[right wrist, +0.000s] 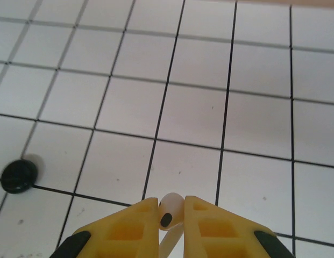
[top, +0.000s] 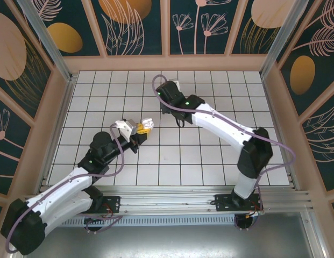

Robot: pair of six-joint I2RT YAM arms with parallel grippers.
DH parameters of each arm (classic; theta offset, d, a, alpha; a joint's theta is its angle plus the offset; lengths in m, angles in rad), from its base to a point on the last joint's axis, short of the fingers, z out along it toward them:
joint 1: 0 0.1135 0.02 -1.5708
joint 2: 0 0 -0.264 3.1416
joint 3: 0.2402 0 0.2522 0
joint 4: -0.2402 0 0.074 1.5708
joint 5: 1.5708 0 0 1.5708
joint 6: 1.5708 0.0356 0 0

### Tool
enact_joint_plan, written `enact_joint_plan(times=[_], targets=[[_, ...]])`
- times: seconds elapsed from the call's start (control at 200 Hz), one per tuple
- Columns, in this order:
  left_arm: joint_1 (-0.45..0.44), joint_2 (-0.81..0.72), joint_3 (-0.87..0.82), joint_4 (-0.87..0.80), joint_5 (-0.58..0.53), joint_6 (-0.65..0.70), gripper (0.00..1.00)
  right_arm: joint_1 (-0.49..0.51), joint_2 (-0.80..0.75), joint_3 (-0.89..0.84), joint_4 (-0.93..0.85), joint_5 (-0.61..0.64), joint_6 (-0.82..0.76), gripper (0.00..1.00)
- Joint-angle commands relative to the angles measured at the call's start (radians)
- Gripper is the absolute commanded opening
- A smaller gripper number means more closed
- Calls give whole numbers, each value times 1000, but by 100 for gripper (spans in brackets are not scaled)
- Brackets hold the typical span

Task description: Insert the wireless bluetooth earbuds into the charging case

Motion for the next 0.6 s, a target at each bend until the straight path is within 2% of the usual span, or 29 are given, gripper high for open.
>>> enact_joint_plan(times=[0.0,0.27,0.596], targets=[[-3,47,57,117,46,-64,0,26,-109,-60,95,48,-42,14],[-2,184,153,157,87,-151,0,103,-290,-161,270,9,-153,14],[-4,254,204,206,105,-215,0,163,-360,-229,361,-71,-236,15]])
